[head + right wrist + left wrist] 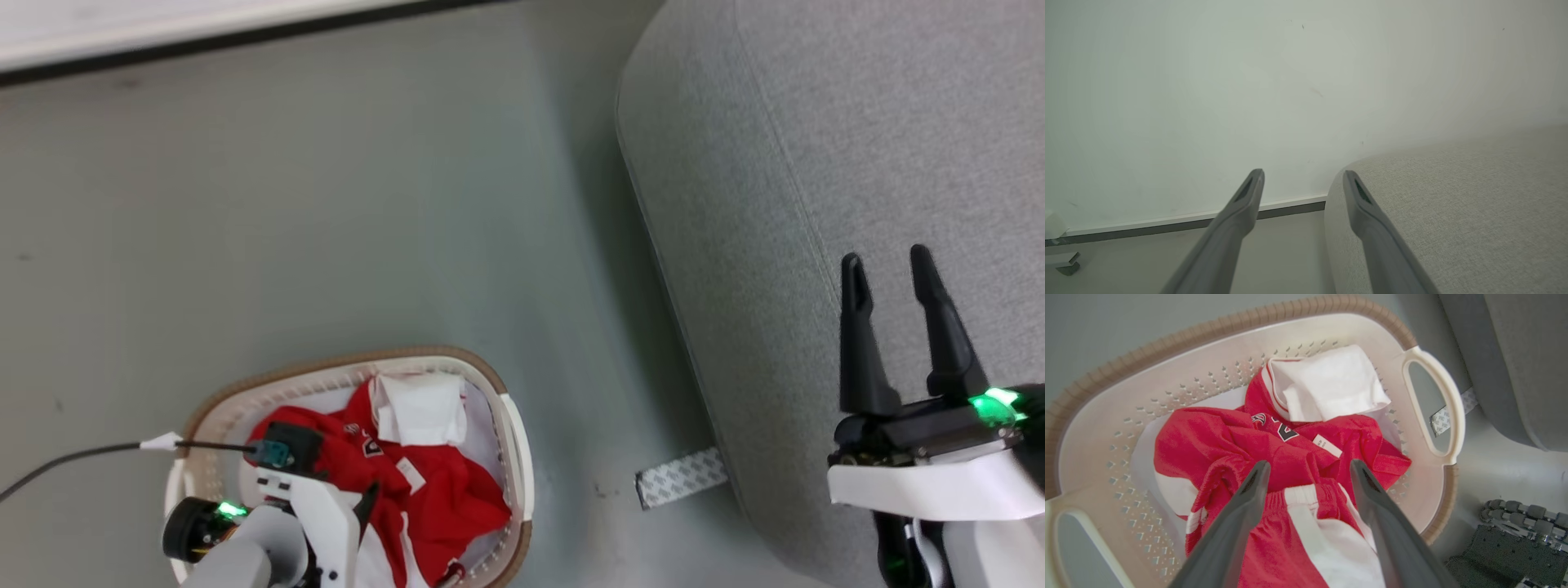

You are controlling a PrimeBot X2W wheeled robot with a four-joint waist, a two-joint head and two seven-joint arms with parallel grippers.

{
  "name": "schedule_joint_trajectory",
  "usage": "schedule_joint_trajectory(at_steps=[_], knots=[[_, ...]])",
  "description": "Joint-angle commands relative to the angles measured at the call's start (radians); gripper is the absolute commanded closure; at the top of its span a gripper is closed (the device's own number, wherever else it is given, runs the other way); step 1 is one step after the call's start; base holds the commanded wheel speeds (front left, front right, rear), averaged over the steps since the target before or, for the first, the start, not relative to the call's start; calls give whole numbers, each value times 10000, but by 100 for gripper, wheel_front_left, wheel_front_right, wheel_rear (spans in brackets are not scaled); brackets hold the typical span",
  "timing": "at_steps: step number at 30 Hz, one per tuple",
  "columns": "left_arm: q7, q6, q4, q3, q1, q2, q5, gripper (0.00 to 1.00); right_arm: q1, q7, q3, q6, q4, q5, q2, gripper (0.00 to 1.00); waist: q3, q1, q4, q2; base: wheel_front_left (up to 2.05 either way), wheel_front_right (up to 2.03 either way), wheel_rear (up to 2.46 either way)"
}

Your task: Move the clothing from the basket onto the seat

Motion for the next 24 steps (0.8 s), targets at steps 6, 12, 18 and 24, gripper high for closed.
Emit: schedule_joint_trajectory(at_steps=[6,12,18,24], knots=[[1132,-27,1127,-844,-827,385,-495,0,-472,-17,-246,-21,-249,397,-17,0,1275,-2,-416,-1,0,0,0],[1902,-8,2147,-1524,-1684,587,-299,0,-771,-17,-63,-21,-345,717,-15,0,2038,-2,-697,-1,0,0,0],[2773,-6,2938,-2405,-2254,736,56,0,-917,-17,-55,-21,-362,902,-15,0,2602,-2,-828,-1,0,0,0],[2487,-8,3115,-2769,-2410,592,-270,100,-975,-17,-103,-21,-257,873,-15,0,2563,-2,-718,-1,0,0,0]])
